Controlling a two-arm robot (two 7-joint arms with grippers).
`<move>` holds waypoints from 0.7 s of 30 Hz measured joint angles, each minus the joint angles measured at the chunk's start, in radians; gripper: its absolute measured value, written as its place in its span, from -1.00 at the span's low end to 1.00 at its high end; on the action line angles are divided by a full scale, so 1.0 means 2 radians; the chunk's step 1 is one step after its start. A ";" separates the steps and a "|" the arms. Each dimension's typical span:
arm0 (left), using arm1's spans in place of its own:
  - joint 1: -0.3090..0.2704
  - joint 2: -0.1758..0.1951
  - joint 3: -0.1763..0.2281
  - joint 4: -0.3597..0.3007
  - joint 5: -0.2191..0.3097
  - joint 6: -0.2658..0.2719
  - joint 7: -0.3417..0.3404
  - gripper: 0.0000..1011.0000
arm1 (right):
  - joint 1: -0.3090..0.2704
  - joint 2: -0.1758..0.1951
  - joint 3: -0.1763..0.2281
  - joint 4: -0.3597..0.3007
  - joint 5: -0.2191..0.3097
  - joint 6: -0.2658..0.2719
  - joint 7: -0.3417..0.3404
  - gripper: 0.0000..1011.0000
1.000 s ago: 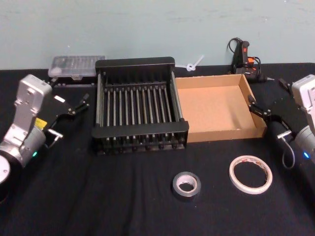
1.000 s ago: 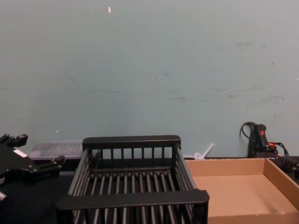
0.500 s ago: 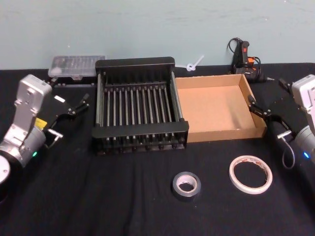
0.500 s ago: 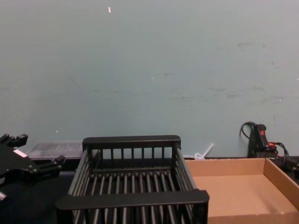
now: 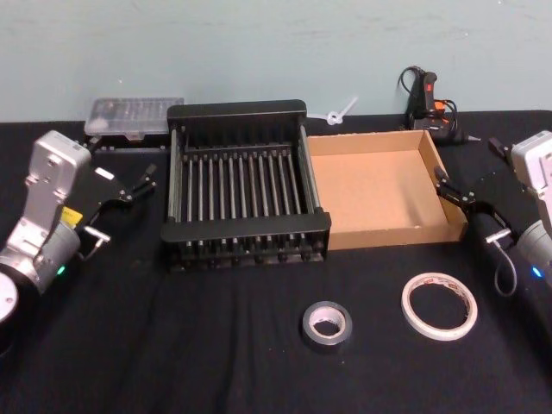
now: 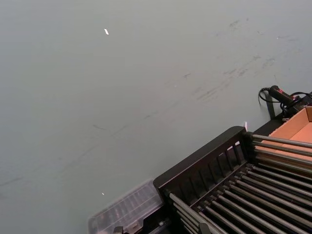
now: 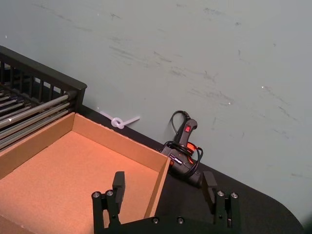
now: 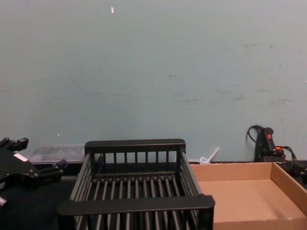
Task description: Pick up the white tape and place it into the black box , Pick up the silver tape and place it into the brown box.
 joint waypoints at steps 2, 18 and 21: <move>0.000 0.000 0.000 0.000 0.000 0.000 0.000 0.98 | 0.000 0.000 0.000 0.000 0.000 0.000 0.000 0.98; 0.000 0.000 0.000 0.000 0.000 0.000 0.000 0.98 | -0.016 0.007 0.027 -0.026 0.010 -0.010 0.036 0.98; 0.000 0.000 0.000 0.000 0.000 0.000 0.000 0.98 | -0.023 0.015 0.035 -0.041 0.020 -0.003 0.052 0.98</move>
